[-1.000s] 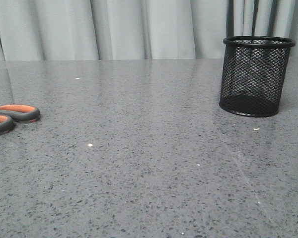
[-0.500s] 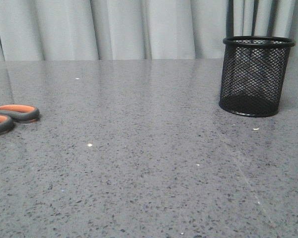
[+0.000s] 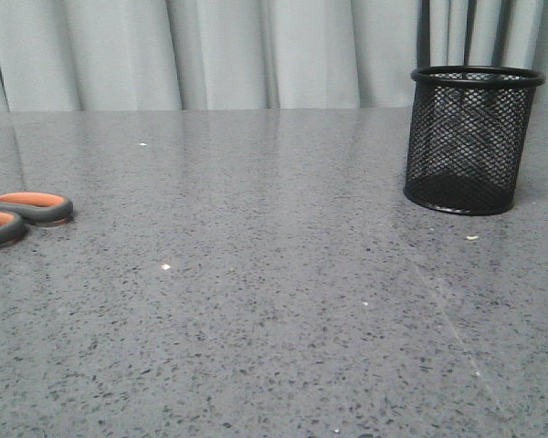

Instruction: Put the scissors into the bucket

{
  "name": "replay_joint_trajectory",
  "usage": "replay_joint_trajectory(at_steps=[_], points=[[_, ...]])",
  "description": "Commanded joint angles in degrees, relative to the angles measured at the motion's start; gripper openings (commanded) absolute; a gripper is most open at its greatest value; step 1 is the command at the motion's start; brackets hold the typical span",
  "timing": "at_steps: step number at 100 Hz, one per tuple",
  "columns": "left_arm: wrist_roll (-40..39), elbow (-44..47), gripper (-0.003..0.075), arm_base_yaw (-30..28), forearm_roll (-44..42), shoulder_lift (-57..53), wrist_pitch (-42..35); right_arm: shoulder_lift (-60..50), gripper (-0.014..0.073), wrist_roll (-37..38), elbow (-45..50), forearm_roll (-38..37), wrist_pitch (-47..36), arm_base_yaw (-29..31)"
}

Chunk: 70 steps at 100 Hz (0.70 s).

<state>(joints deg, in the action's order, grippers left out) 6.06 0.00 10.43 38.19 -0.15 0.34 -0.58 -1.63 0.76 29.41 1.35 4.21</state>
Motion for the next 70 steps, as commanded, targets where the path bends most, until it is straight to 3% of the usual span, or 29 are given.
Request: replay_joint_trajectory(at_steps=[1,16,40,58,65,70], points=[[-0.6,2.2,-0.0020,-0.1,11.4,-1.5,-6.3,-1.3,-0.0048,-0.2,-0.1,1.5,-7.1,0.0],[-0.6,-1.1,-0.0020,0.4,10.7,-1.4,-4.9,-1.1,-0.0048,-0.2,-5.0,0.0,-3.8,-0.3],[-0.6,-13.6,-0.0019,1.2,-12.7,8.5,4.8,6.7,-0.0048,-0.2,-19.5,-12.8,12.0,-3.2],[-0.4,-24.8,-0.0017,3.2,-26.5,23.6,11.7,15.3,-0.0048,-3.0,-28.1,-14.8,24.0,-6.2],[2.4,-29.5,0.0015,4.3,-29.3,29.0,14.0,17.6,-0.0048,-6.0,-30.6,-14.8,26.5,-7.1],[5.7,-32.6,0.0081,5.1,-30.3,32.5,15.9,18.8,-0.0048,-8.1,-32.1,-14.8,28.0,-7.4]])
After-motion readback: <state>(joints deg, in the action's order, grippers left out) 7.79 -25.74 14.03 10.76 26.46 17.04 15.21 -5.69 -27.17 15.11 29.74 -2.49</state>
